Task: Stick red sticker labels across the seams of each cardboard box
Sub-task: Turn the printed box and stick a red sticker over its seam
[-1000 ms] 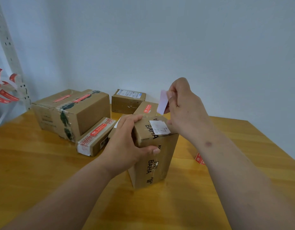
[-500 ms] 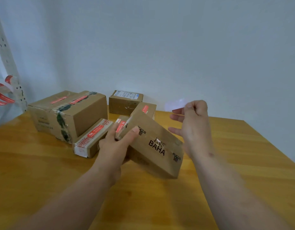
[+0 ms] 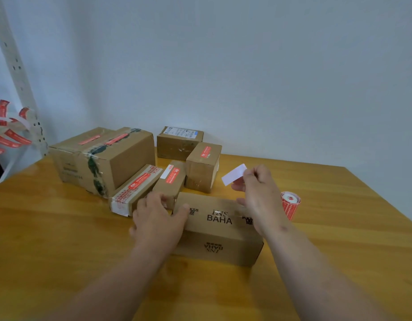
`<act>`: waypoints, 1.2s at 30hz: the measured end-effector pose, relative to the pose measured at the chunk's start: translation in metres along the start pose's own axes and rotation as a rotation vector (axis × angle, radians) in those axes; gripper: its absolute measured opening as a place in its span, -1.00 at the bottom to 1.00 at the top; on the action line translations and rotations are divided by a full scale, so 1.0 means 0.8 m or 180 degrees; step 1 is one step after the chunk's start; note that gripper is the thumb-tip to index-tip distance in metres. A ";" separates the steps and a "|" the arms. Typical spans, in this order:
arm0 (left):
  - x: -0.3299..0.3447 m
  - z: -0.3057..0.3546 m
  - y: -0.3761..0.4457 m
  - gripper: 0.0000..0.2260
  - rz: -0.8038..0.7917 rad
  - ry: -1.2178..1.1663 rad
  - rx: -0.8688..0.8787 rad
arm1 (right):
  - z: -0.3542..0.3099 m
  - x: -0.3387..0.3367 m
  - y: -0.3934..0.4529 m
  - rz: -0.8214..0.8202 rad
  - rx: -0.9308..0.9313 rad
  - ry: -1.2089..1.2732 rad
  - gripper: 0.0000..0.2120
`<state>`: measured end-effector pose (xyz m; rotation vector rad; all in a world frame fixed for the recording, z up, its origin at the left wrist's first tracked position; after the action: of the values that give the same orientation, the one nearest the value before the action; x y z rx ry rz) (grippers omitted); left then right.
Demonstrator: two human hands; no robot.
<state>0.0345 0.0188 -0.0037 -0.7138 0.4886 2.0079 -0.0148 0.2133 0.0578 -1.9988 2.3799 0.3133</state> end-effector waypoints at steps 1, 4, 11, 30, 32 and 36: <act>-0.006 0.012 -0.001 -0.79 0.0057 -0.0178 0.0197 | -0.001 0.001 -0.002 -0.0046 -0.0156 -0.0180 -0.84; -0.017 0.055 -0.012 -0.87 -0.0339 -0.0702 0.0606 | -0.006 0.008 -0.013 -0.0272 -0.0965 -0.0861 -0.82; -0.012 0.081 -0.023 -0.78 -0.1002 -0.1676 0.0230 | -0.010 0.022 -0.040 -0.0580 -0.2851 -0.2018 -0.88; -0.024 0.072 0.003 -0.90 -0.1558 -0.0719 0.0502 | 0.001 -0.014 -0.013 -0.0411 -0.0582 -0.0621 -0.85; -0.025 0.071 0.008 -0.94 -0.1562 -0.0613 0.0471 | 0.002 -0.012 -0.013 -0.0515 -0.0554 -0.0749 -0.86; -0.022 0.068 0.018 -0.85 -0.1630 -0.0495 0.0377 | 0.010 -0.012 -0.012 -0.0679 -0.0505 -0.1120 -0.88</act>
<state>0.0131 0.0323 0.0495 -0.5381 0.2921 1.5253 -0.0043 0.2224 0.0497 -2.0320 1.9674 0.7927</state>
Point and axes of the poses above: each hand's wrist, its own y-axis towards the middle knuckle, its own x-axis out of the palm, z = x × y, the point moved 4 cm from there along y, towards the middle knuckle, and after that the axes turned 6 degrees about y, right-handed, at the moved point
